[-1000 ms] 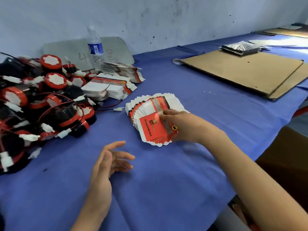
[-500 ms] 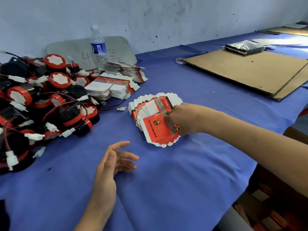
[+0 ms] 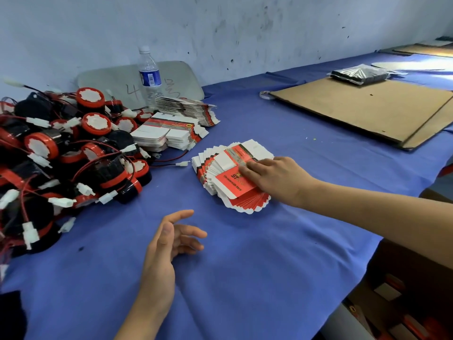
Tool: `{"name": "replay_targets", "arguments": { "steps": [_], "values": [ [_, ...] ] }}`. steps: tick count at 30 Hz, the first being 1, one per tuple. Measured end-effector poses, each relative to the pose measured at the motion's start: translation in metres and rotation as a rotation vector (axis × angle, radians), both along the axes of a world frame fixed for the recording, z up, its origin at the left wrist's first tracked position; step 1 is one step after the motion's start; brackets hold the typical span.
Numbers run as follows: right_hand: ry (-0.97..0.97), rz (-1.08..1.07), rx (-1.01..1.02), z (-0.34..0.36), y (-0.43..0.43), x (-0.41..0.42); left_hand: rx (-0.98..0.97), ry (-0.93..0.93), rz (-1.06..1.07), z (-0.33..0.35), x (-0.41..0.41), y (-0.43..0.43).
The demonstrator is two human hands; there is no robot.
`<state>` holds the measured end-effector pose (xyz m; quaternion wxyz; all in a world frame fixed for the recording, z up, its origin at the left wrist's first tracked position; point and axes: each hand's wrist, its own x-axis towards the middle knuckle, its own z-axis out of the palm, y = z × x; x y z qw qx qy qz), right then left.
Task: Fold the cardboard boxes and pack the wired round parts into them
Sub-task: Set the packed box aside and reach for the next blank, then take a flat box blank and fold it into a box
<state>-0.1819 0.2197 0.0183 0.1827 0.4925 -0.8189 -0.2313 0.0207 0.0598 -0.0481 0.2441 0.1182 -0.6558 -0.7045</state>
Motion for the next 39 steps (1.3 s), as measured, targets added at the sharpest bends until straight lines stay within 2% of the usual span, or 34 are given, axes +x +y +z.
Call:
{"name": "replay_targets", "arguments": {
  "steps": [3,4,7,9,11,13,14,15,17,18,19,21,23,26,29,32,36,39],
  "values": [
    [0.164,0.147,-0.203,-0.001,0.013,-0.006,-0.004,0.001,-0.012,0.0,0.0,0.0],
    [0.21,0.117,-0.213,-0.002,0.015,-0.01,-0.004,0.002,-0.013,0.0,0.0,0.0],
    [0.228,-0.143,-0.101,0.0,0.016,-0.018,-0.006,0.006,-0.014,-0.001,0.001,0.0],
    [0.136,-0.279,-0.136,0.004,0.02,-0.031,-0.011,0.003,-0.011,-0.001,0.0,0.0],
    [0.058,-0.31,-0.291,0.023,0.023,-0.033,-0.026,0.0,-0.001,0.0,-0.001,0.001],
    [0.028,-0.106,-0.652,0.038,0.019,-0.027,-0.042,0.007,0.037,0.002,-0.001,0.002],
    [-0.067,0.021,-0.849,0.045,0.012,-0.019,-0.052,0.015,0.07,0.003,-0.001,0.002],
    [-0.276,0.138,-1.042,0.049,0.004,-0.006,-0.069,0.024,0.117,0.005,-0.002,0.001],
    [-0.864,0.292,-1.319,0.053,-0.024,0.025,-0.13,0.043,0.241,0.011,0.0,-0.005],
    [-1.137,0.321,-1.381,0.051,-0.041,0.04,-0.161,0.057,0.301,0.015,0.002,-0.01],
    [-1.345,0.308,-1.389,0.045,-0.056,0.052,-0.181,0.07,0.345,0.019,0.004,-0.014],
    [-1.601,0.226,-1.309,0.025,-0.086,0.073,-0.176,0.077,0.393,0.02,0.011,-0.021],
    [-1.704,0.116,-1.311,0.007,-0.105,0.088,-0.168,0.051,0.433,0.017,0.015,-0.027],
    [-1.751,0.027,-1.363,-0.006,-0.116,0.087,-0.231,-0.023,0.45,0.014,0.014,-0.029],
    [-2.011,0.051,-1.322,-0.012,-0.114,0.088,-0.261,-0.106,0.354,0.011,0.009,-0.024],
    [-2.227,0.16,-1.114,-0.017,-0.112,0.104,-0.379,-0.16,0.227,0.007,0.004,-0.014],
    [-2.471,0.032,-0.916,-0.013,-0.102,0.116,-0.687,-0.24,0.253,-0.001,0.006,-0.007],
    [-2.752,0.02,-0.838,-0.014,-0.097,0.111,-0.687,-0.243,0.327,-0.002,0.005,-0.007]
  ]
}}
